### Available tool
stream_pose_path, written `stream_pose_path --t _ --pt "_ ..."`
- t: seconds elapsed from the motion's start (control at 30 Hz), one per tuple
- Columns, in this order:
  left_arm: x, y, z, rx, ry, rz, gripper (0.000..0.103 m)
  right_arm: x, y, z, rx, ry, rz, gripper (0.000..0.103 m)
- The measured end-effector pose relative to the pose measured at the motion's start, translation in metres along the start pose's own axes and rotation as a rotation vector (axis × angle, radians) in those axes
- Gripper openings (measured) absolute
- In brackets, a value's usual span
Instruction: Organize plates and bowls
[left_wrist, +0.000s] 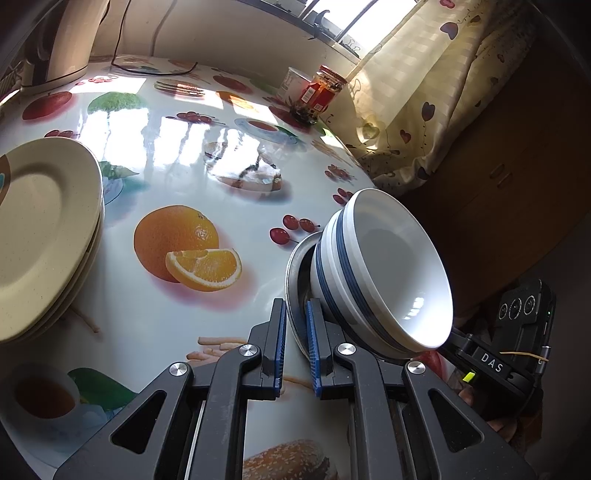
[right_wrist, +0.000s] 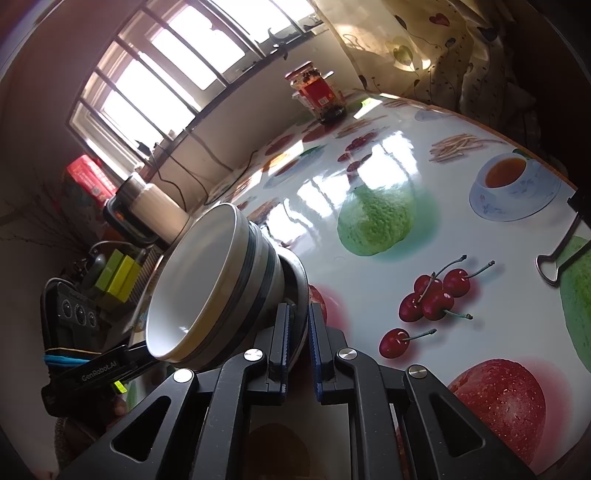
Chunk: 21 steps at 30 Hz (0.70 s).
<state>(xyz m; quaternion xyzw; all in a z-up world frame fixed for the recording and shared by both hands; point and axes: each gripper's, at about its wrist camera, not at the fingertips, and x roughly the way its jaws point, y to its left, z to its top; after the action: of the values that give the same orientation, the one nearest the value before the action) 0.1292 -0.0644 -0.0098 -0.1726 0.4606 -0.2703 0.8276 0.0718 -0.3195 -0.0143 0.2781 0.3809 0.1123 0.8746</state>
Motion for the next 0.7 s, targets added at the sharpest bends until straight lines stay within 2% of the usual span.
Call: stream_pose_path --t 0.7 --pt "-0.0065 0.0022 0.0012 0.003 -0.013 0.016 0.011 0.0035 0.0060 0.0009 -0.001 0.000 0.017 0.010"
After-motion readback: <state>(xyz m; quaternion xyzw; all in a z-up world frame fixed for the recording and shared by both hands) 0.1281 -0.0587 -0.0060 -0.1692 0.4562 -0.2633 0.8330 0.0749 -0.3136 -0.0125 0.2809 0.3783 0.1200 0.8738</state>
